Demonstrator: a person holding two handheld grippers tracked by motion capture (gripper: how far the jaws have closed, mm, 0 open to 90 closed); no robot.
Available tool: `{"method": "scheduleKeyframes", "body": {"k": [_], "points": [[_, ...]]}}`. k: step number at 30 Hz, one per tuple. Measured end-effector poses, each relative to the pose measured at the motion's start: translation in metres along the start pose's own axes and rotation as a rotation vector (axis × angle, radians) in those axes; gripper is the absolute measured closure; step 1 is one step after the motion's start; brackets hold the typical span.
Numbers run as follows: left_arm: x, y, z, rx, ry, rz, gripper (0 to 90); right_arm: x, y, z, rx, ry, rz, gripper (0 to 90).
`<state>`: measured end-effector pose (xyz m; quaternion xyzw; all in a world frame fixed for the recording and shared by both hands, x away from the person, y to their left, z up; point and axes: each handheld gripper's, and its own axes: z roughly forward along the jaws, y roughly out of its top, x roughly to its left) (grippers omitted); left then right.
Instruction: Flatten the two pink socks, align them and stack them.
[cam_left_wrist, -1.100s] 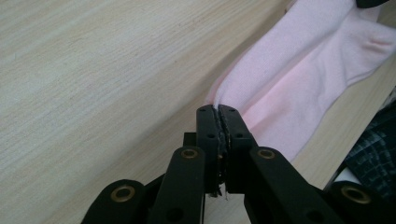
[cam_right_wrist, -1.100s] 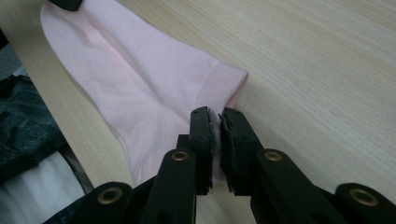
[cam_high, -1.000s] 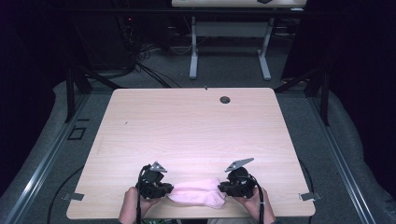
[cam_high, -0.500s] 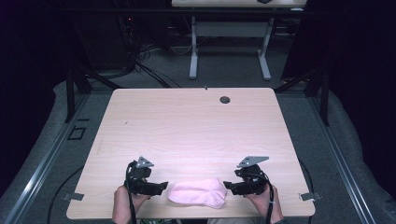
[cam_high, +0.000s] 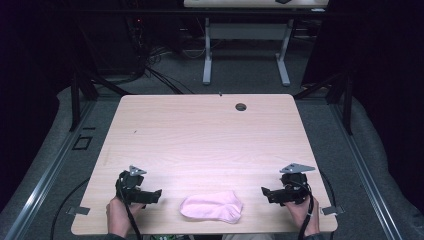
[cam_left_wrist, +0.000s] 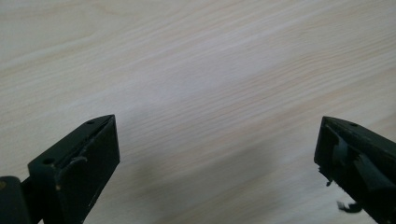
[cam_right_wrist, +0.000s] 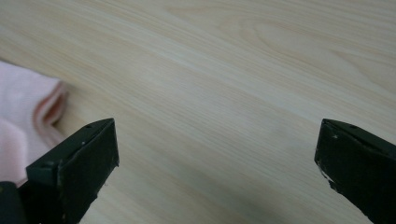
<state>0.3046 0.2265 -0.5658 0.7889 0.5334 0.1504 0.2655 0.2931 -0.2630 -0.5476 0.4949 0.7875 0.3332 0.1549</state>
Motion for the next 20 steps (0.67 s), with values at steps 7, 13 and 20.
{"method": "scheduleKeyframes", "body": {"k": [7,13,20], "points": [[0.013,-0.01,0.011,-0.021,0.052,-0.024,0.0,-0.027,-0.017,0.017,0.059,-0.052,0.046,0.0],[0.018,-0.012,0.015,-0.078,0.059,-0.004,0.0,-0.03,-0.026,0.023,0.014,-0.135,0.034,1.6],[0.026,-0.018,0.019,-0.172,0.072,-0.018,0.0,-0.03,-0.032,0.024,-0.042,-0.139,0.032,0.2]]}}
